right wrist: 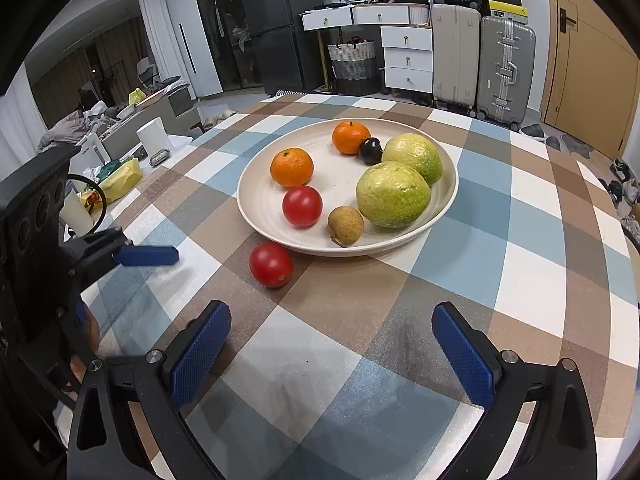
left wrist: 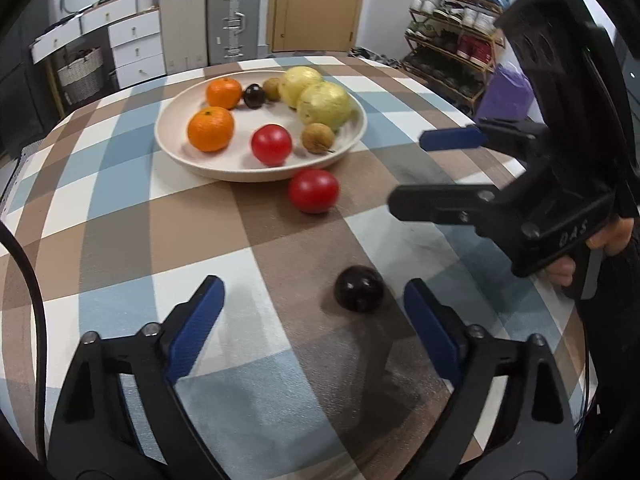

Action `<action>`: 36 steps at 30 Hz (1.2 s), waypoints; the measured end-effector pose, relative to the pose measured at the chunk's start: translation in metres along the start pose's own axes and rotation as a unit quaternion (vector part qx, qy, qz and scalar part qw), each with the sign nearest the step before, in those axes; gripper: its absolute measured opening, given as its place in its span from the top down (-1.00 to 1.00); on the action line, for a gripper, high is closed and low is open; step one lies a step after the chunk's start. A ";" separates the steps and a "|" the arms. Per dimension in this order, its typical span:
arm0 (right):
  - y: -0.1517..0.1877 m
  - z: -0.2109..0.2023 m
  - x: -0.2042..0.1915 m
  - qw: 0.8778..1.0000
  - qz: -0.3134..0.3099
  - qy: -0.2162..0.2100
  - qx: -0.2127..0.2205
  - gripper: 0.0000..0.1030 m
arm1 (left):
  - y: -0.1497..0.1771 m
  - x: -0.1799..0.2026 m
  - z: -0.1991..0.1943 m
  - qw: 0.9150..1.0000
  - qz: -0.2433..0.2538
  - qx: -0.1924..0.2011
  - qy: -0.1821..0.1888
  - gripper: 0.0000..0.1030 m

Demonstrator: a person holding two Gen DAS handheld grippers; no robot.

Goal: Organize fruits
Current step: 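Grasp the dark plum with the left tool, then grasp the last red tomato with the right tool while the left tool holds the plum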

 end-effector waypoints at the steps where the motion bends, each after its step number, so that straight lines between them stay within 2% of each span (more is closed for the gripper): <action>1: 0.000 0.000 0.000 1.000 0.001 0.000 0.001 -0.99 | 0.001 0.004 0.002 1.000 0.008 -0.004 0.002 -0.52; 4: -0.001 -0.001 0.001 1.000 0.003 -0.002 0.003 -0.99 | 0.003 0.012 0.006 1.000 0.026 -0.012 -0.002 -0.29; 6: -0.001 -0.002 0.001 1.000 0.004 -0.004 0.005 -0.99 | 0.003 0.016 0.006 0.999 0.035 -0.011 0.007 0.02; 7: -0.002 -0.003 0.001 1.000 0.006 -0.004 0.006 -0.99 | 0.003 0.017 0.005 0.999 0.037 -0.011 0.009 0.09; 9: -0.003 -0.004 0.002 1.000 0.007 -0.005 0.009 -0.99 | 0.003 0.019 0.005 0.999 0.039 -0.009 0.016 0.46; 10: -0.003 -0.004 0.001 1.000 0.007 -0.006 0.010 -0.99 | 0.003 0.020 0.004 0.999 0.039 -0.009 0.025 0.53; 15: -0.005 -0.006 0.001 1.000 0.014 -0.014 0.015 -0.99 | 0.002 0.018 0.001 0.999 0.028 0.000 0.038 0.54; 18: -0.006 -0.006 0.002 0.999 0.020 -0.017 0.019 -0.99 | -0.001 0.012 -0.005 0.999 0.018 0.013 0.033 0.54; 28: -0.004 0.004 -0.009 1.000 0.017 -0.022 0.007 -0.98 | -0.012 -0.027 -0.025 0.997 -0.040 0.062 -0.011 0.54; 32: -0.004 0.010 -0.017 1.000 0.012 -0.029 0.002 -0.77 | -0.015 -0.036 -0.029 0.996 -0.055 0.071 -0.021 0.54; 36: -0.005 0.016 -0.024 0.999 0.020 -0.048 -0.008 -0.65 | -0.015 -0.045 -0.029 0.994 -0.069 0.075 -0.032 0.54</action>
Point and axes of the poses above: each gripper's, at about its wrist camera, not at the fingertips, and z roughly the way its jaws point, x to its right, y to its underside, the point moved 6 cm from there along z, roughly the way its jaws point, and after that the axes turned 4 degrees about y, right-handed, at the moved point
